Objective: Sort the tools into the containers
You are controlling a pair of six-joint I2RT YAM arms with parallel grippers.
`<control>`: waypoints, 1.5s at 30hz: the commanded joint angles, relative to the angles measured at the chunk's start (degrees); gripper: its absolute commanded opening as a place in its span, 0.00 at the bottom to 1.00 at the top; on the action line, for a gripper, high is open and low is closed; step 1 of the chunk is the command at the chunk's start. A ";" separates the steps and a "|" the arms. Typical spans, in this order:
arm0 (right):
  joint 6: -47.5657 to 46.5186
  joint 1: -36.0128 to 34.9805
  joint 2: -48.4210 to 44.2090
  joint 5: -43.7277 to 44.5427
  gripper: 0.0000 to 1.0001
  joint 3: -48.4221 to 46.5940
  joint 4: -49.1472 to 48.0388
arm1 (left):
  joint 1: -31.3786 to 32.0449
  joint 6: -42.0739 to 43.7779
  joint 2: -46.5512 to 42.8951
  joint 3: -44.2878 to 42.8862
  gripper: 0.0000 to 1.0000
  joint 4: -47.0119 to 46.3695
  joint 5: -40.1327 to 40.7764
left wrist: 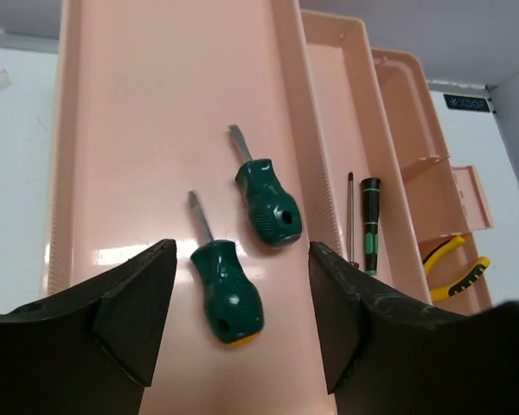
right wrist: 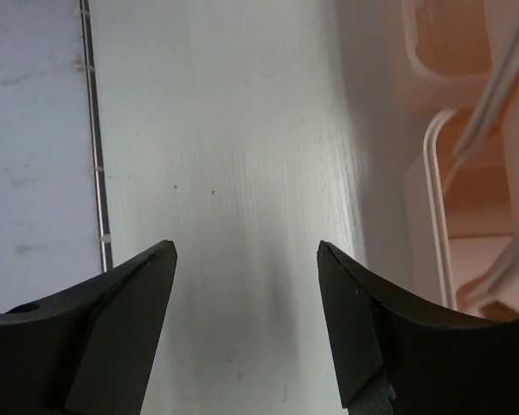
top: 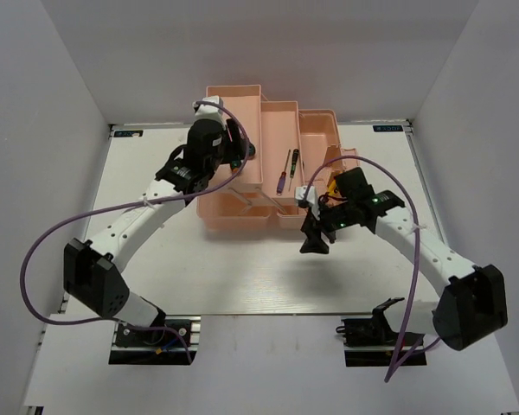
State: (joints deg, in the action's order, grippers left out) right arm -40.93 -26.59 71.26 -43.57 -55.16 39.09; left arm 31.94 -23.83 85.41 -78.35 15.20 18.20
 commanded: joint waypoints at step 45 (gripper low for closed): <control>-1.09 -34.49 36.85 44.21 0.38 -34.30 -19.17 | -0.39 -44.54 -52.53 50.66 0.73 28.22 11.07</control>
State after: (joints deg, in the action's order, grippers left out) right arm -42.68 -60.99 111.90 2.81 -85.23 17.87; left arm 31.68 -65.63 32.80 -27.81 45.17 30.15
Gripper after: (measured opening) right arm 0.366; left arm 0.732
